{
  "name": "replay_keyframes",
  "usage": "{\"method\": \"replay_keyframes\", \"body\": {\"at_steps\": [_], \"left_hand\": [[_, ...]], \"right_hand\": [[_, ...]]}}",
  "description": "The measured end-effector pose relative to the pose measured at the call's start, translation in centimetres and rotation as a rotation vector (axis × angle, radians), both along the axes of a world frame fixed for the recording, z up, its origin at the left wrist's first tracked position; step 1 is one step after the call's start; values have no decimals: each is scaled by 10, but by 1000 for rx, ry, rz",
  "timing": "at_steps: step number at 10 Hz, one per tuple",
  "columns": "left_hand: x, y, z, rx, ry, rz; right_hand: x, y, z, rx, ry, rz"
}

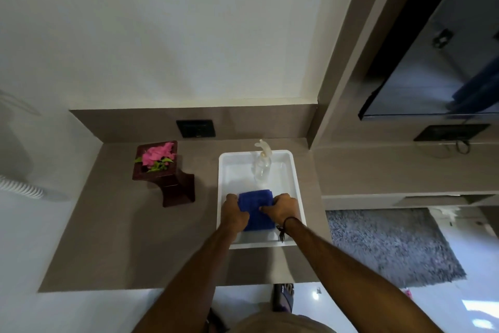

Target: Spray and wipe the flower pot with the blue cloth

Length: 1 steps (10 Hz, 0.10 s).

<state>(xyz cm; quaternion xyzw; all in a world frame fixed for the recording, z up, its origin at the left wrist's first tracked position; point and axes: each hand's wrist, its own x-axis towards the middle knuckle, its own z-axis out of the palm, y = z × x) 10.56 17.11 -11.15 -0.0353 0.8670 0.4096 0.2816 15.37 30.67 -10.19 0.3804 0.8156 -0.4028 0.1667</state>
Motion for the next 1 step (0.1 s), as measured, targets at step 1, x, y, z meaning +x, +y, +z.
{"method": "replay_keyframes", "body": {"at_steps": [1], "left_hand": [[0,6,0,-42,68,-46]], "right_hand": [[0,6,0,106,-4,5]]}}
